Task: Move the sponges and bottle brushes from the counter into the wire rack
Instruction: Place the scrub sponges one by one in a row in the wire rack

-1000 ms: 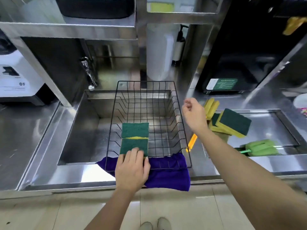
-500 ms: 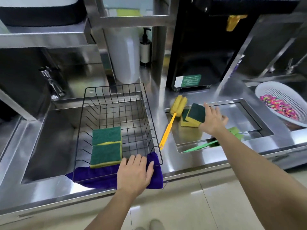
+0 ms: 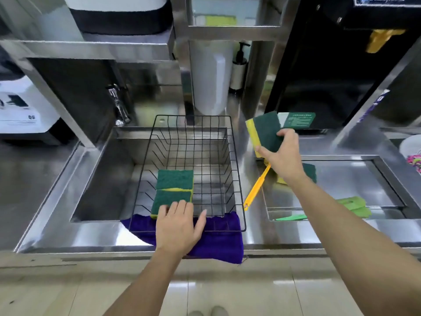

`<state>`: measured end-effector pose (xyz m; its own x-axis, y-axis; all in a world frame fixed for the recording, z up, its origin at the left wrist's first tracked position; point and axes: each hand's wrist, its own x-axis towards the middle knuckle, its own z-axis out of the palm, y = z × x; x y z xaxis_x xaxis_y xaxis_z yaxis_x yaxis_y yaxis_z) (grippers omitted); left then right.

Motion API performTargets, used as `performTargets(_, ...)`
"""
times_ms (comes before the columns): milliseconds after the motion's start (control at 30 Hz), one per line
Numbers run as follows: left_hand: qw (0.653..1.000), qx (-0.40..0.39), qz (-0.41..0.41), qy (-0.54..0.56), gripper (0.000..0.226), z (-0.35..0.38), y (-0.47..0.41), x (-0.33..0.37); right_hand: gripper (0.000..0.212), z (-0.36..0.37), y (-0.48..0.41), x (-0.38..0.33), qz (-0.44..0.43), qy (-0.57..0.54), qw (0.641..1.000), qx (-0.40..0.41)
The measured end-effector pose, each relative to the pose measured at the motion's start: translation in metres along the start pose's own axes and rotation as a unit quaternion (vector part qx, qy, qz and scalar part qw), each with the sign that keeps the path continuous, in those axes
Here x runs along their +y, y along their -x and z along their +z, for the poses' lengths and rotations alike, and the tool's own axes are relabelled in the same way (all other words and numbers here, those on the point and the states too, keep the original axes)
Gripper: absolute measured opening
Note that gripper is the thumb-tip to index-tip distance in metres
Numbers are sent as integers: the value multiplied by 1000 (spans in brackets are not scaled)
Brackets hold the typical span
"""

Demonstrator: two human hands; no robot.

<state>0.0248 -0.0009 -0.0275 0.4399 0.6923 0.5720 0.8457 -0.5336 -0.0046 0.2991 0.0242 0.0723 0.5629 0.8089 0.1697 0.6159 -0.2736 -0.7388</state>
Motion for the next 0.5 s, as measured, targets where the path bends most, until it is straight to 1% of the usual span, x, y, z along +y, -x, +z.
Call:
performTargets(167, 999, 19, -45, -5, 41, -1, 17, -19, 63, 54, 7, -28, -62, 22, 991, -117)
performTargets(300, 998, 33, -53, 6, 42, 1, 20, -20, 62, 91, 12, -47, -86, 50, 973, -206)
performTargets(500, 999, 31, -42, 13, 42, 2, 21, -21, 66, 128, -2, -61, -113, 115, 946, -281)
